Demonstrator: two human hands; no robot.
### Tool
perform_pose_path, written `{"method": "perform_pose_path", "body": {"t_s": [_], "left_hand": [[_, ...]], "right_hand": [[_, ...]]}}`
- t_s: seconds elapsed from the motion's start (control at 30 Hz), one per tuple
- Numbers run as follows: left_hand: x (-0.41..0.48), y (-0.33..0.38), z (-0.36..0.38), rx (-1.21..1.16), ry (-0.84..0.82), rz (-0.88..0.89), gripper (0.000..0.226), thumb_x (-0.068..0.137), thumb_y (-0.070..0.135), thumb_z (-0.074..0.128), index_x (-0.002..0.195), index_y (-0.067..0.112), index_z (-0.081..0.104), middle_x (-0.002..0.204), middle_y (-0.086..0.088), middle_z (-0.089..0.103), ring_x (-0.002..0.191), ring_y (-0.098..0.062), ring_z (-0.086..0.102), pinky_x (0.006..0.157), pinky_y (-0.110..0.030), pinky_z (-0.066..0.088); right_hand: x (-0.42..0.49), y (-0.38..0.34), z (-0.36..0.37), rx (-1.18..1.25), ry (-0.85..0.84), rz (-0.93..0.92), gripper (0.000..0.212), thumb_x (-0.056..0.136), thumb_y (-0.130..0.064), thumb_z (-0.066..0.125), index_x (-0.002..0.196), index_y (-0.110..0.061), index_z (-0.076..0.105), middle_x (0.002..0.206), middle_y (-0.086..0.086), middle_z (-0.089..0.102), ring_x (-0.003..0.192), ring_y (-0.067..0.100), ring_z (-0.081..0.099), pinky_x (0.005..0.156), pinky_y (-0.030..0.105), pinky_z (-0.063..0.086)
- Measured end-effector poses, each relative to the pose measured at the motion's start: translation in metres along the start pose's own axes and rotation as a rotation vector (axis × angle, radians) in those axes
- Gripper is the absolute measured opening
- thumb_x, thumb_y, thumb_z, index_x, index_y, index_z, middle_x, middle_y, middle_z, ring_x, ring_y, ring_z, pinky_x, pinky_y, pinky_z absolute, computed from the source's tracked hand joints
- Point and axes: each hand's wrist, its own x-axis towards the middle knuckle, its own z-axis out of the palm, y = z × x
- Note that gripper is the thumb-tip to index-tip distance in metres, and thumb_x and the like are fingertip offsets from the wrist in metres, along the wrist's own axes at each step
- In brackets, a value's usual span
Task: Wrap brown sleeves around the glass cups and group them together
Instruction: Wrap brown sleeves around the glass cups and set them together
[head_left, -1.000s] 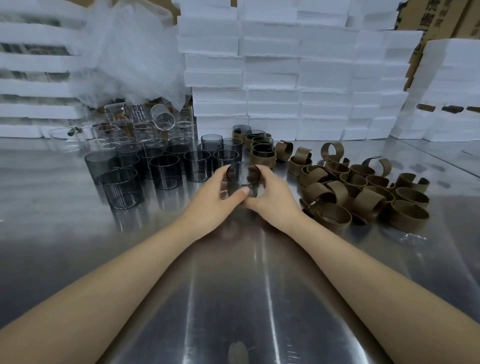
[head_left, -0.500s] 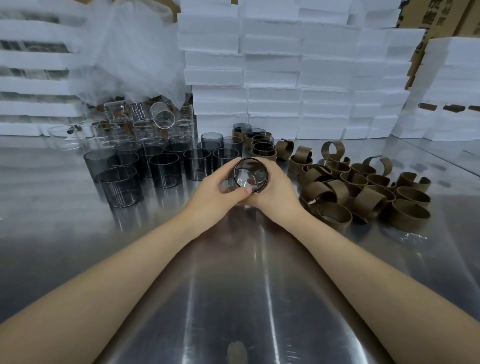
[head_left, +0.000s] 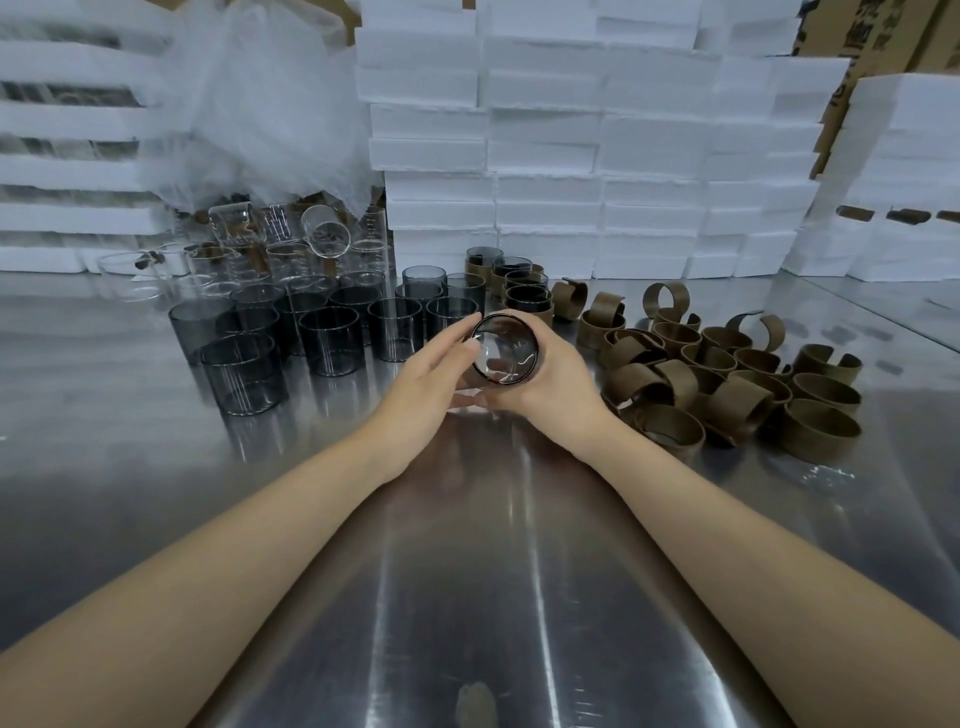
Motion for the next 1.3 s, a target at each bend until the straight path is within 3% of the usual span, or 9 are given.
{"method": "perform_pose_path", "body": {"t_s": [0.13, 0.27, 0.4, 0.53, 0.63, 0.73, 0.93, 1.07, 1.3], "left_hand": [[-0.001, 0.003, 0.0, -0.026, 0.031, -0.05, 0.036, 0.102, 0.035, 0.046, 0.133, 0.021, 0.054, 0.124, -0.005, 0.066, 0.114, -0.024, 0.064, 0.097, -0.043, 0.051], [-0.001, 0.006, 0.0, -0.057, 0.052, -0.104, 0.035, 0.099, 0.039, 0.049, 0.121, 0.013, 0.059, 0.121, -0.014, 0.067, 0.115, -0.031, 0.063, 0.103, -0.048, 0.045], [-0.002, 0.008, 0.0, -0.06, 0.046, -0.116, 0.042, 0.096, 0.038, 0.055, 0.121, 0.005, 0.058, 0.121, -0.02, 0.066, 0.112, -0.034, 0.063, 0.099, -0.047, 0.05], [-0.004, 0.006, 0.0, 0.01, 0.076, -0.085, 0.031, 0.091, 0.038, 0.063, 0.112, 0.016, 0.061, 0.11, -0.007, 0.069, 0.1, -0.018, 0.067, 0.083, -0.028, 0.054], [-0.005, 0.005, 0.001, 0.079, 0.072, -0.045, 0.038, 0.084, 0.041, 0.069, 0.115, 0.021, 0.061, 0.108, 0.002, 0.068, 0.097, -0.007, 0.066, 0.07, -0.01, 0.05], [-0.006, 0.005, 0.0, 0.087, 0.073, -0.035, 0.057, 0.069, 0.048, 0.075, 0.117, 0.022, 0.06, 0.108, 0.004, 0.068, 0.095, -0.001, 0.066, 0.068, -0.008, 0.049], [-0.005, 0.001, 0.0, 0.168, 0.07, 0.013, 0.058, 0.071, 0.028, 0.085, 0.121, 0.026, 0.056, 0.112, 0.009, 0.065, 0.096, 0.009, 0.062, 0.066, -0.004, 0.047], [-0.005, 0.0, 0.001, 0.181, 0.068, 0.046, 0.062, 0.069, 0.021, 0.087, 0.12, 0.03, 0.054, 0.115, 0.013, 0.064, 0.099, 0.009, 0.061, 0.075, -0.003, 0.046], [-0.005, 0.0, -0.001, 0.148, 0.012, 0.064, 0.058, 0.074, 0.01, 0.082, 0.124, 0.025, 0.057, 0.12, 0.009, 0.065, 0.112, -0.002, 0.06, 0.092, -0.017, 0.049]], "right_hand": [[-0.002, -0.003, 0.001, -0.015, -0.034, -0.053, 0.073, 0.06, 0.007, 0.083, 0.11, -0.037, 0.055, 0.107, -0.022, 0.061, 0.103, -0.008, 0.058, 0.086, 0.006, 0.043], [-0.004, -0.006, 0.001, -0.076, -0.081, -0.097, 0.071, 0.061, 0.004, 0.083, 0.121, -0.024, 0.057, 0.117, -0.01, 0.058, 0.111, 0.002, 0.055, 0.094, 0.011, 0.042], [-0.007, -0.011, 0.0, -0.159, -0.108, -0.181, 0.065, 0.065, -0.003, 0.085, 0.124, -0.014, 0.059, 0.121, -0.004, 0.056, 0.114, 0.006, 0.053, 0.1, 0.018, 0.042], [-0.008, -0.013, -0.001, -0.23, -0.16, -0.189, 0.068, 0.068, -0.009, 0.086, 0.13, -0.016, 0.058, 0.124, -0.001, 0.054, 0.112, 0.002, 0.052, 0.096, 0.01, 0.04], [-0.007, -0.014, 0.0, -0.271, -0.191, -0.182, 0.072, 0.07, -0.011, 0.085, 0.135, -0.019, 0.055, 0.125, -0.004, 0.05, 0.113, 0.004, 0.052, 0.098, 0.013, 0.041], [-0.007, -0.014, 0.0, -0.289, -0.195, -0.174, 0.075, 0.07, -0.01, 0.084, 0.137, -0.021, 0.053, 0.125, -0.004, 0.048, 0.111, 0.001, 0.048, 0.096, 0.006, 0.036], [-0.006, -0.015, 0.0, -0.3, -0.196, -0.129, 0.079, 0.066, -0.009, 0.085, 0.137, -0.022, 0.054, 0.128, -0.002, 0.05, 0.112, 0.002, 0.048, 0.092, 0.002, 0.035], [-0.004, -0.014, -0.001, -0.271, -0.176, -0.091, 0.08, 0.062, -0.01, 0.088, 0.134, -0.023, 0.056, 0.128, -0.003, 0.054, 0.113, 0.001, 0.049, 0.093, 0.001, 0.034], [-0.003, -0.012, 0.0, -0.182, -0.141, -0.028, 0.075, 0.06, -0.01, 0.089, 0.127, -0.024, 0.06, 0.123, -0.005, 0.062, 0.115, 0.004, 0.051, 0.099, 0.019, 0.041]]}}
